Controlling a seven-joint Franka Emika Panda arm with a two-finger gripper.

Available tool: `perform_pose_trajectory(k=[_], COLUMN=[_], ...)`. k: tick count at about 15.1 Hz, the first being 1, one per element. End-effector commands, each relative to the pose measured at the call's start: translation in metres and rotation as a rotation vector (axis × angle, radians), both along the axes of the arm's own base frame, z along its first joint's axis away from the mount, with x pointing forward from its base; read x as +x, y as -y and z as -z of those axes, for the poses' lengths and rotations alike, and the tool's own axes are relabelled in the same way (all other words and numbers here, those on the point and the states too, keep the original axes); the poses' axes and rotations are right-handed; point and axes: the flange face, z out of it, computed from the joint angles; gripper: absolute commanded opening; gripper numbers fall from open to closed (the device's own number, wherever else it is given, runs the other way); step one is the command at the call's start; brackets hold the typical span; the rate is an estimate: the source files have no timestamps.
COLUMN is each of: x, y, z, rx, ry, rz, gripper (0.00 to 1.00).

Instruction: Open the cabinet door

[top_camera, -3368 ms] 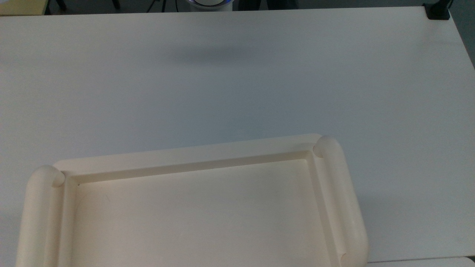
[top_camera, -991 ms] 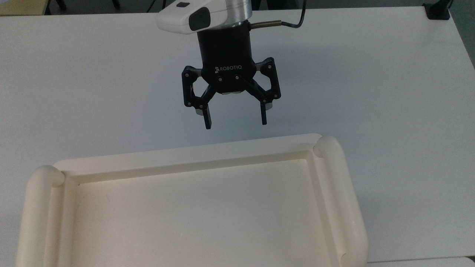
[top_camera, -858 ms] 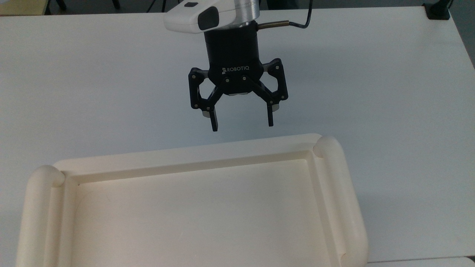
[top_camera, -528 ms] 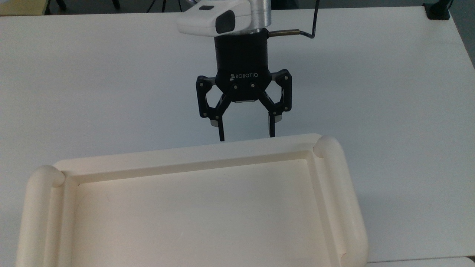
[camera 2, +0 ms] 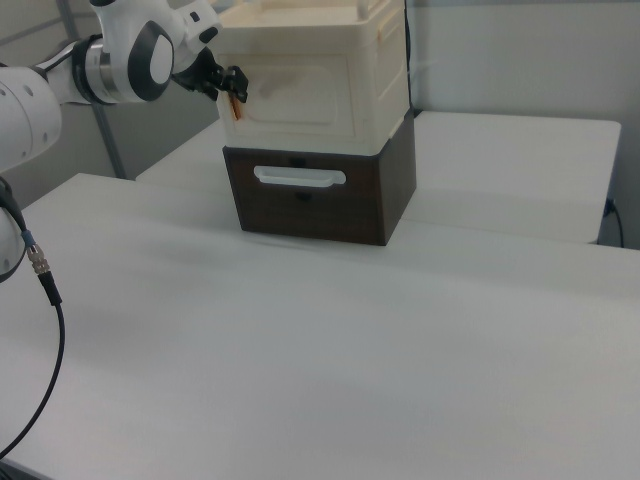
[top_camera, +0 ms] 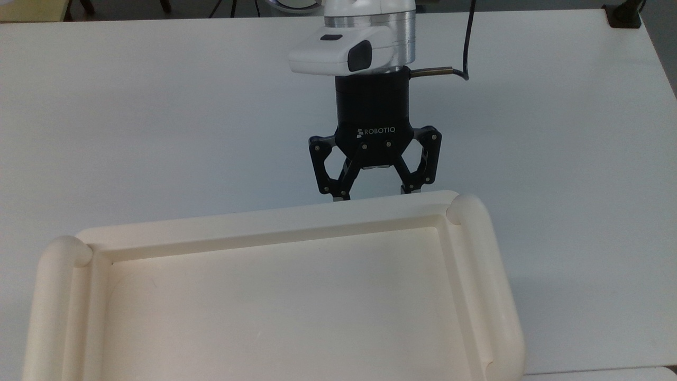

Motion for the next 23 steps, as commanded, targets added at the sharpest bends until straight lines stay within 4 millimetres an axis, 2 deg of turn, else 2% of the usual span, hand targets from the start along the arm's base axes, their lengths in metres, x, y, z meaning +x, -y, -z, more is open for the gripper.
perform_pose_trajectory(k=[1, 8, 10, 12, 17, 20, 23], x=[0.005, 0.008, 0.008, 0.013, 0.012, 0.011, 0.009], y=[-0.001, -0.003, -0.004, -0.007, -0.011, -0.013, -0.015], z=[-0.007, -0.003, -0.006, 0.004, 0.004, 0.004, 0.013], rx=[0.007, -0.033, -0.028, -0.040, -0.035, -0.036, -0.067], ry=[0.058, 0.069, 0.104, 0.125, 0.146, 0.144, 0.128], rz=[0.028, 0.023, 0.032, 0.058, 0.076, 0.073, 0.063], gripper=[0.62, 0.43, 0.42, 0.42, 0.42, 0.35, 0.25])
